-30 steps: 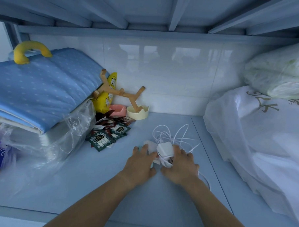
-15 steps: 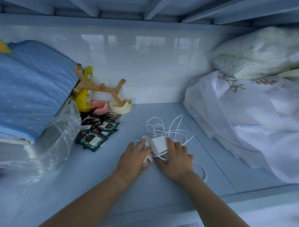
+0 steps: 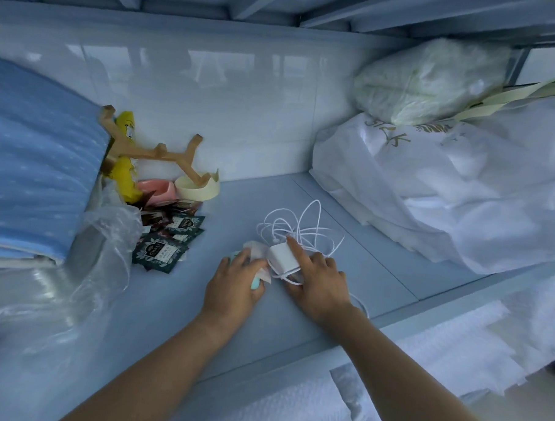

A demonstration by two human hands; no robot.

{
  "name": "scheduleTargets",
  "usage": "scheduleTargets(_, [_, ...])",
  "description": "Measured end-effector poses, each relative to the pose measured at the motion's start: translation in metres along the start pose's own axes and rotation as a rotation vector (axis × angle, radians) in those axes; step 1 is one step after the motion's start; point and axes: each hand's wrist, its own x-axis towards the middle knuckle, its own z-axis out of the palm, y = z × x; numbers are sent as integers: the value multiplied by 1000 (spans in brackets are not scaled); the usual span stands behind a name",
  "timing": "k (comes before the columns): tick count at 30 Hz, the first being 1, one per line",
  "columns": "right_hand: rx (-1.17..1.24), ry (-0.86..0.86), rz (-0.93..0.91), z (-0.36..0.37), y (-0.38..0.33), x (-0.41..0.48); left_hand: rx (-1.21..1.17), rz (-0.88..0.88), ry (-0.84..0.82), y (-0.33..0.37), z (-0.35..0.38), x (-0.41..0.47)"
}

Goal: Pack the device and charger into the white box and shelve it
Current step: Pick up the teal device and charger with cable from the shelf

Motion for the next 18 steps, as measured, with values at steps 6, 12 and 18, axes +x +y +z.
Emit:
scheduleTargets(6, [9, 45, 25, -2, -4, -14, -47, 3, 39, 5, -3, -9])
scheduleTargets(12, [73, 20, 10, -1, -17, -16, 34, 27, 9, 0, -5, -12])
scheduleTargets(18, [101, 24, -22, -7, -17, -20, -7, 46, 40, -4, -7, -16])
